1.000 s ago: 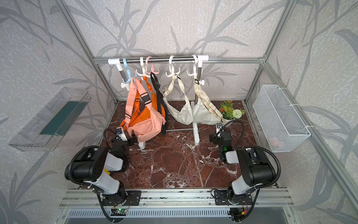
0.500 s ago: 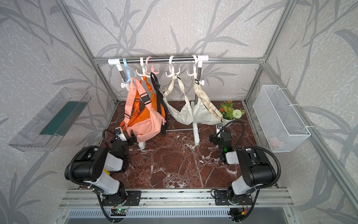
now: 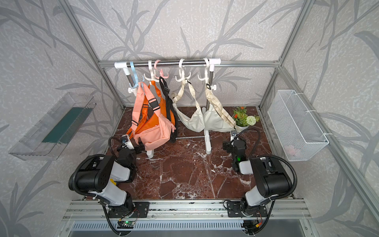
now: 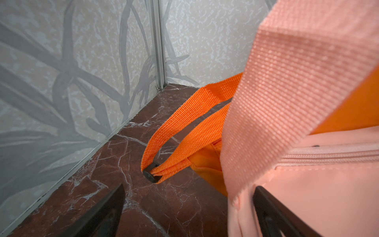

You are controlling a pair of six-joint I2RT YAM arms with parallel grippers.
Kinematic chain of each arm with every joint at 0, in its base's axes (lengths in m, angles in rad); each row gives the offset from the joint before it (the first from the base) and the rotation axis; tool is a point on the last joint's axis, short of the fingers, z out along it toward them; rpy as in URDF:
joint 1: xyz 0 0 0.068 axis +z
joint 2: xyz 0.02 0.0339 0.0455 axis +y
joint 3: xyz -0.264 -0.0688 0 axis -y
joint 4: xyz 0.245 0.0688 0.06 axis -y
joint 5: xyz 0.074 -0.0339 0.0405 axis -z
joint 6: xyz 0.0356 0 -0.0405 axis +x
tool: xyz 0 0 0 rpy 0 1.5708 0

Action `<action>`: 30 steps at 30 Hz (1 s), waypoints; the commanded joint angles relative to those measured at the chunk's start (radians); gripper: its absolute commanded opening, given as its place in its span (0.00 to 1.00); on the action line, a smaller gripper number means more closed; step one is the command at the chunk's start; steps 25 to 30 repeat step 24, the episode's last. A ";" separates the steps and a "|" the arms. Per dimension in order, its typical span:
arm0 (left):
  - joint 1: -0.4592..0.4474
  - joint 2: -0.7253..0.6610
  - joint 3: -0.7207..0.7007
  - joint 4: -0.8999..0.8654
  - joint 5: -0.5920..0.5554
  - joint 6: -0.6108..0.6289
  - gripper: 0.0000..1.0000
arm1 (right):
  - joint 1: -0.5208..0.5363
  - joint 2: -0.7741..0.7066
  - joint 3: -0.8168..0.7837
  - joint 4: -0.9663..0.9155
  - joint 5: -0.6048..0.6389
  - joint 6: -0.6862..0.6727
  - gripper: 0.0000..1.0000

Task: Hang the bag on a hook
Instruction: Reset both arms

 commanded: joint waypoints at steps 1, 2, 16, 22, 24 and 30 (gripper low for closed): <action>-0.002 0.007 -0.007 0.037 -0.016 -0.009 0.99 | 0.006 -0.025 0.002 0.015 0.021 0.003 0.99; -0.002 0.008 -0.007 0.037 -0.017 -0.009 0.99 | 0.009 -0.026 -0.034 0.085 -0.007 -0.014 0.99; -0.001 0.009 -0.008 0.040 -0.015 -0.010 0.99 | 0.008 0.007 0.023 0.022 0.043 0.010 0.99; 0.000 -0.021 0.041 -0.089 -0.007 -0.007 0.99 | 0.007 -0.008 0.033 -0.020 0.027 0.006 0.99; 0.000 -0.036 0.039 -0.111 -0.012 -0.013 0.99 | 0.007 -0.009 0.034 -0.026 0.027 0.004 0.99; 0.000 -0.036 0.039 -0.111 -0.012 -0.013 0.99 | 0.007 -0.009 0.034 -0.026 0.027 0.004 0.99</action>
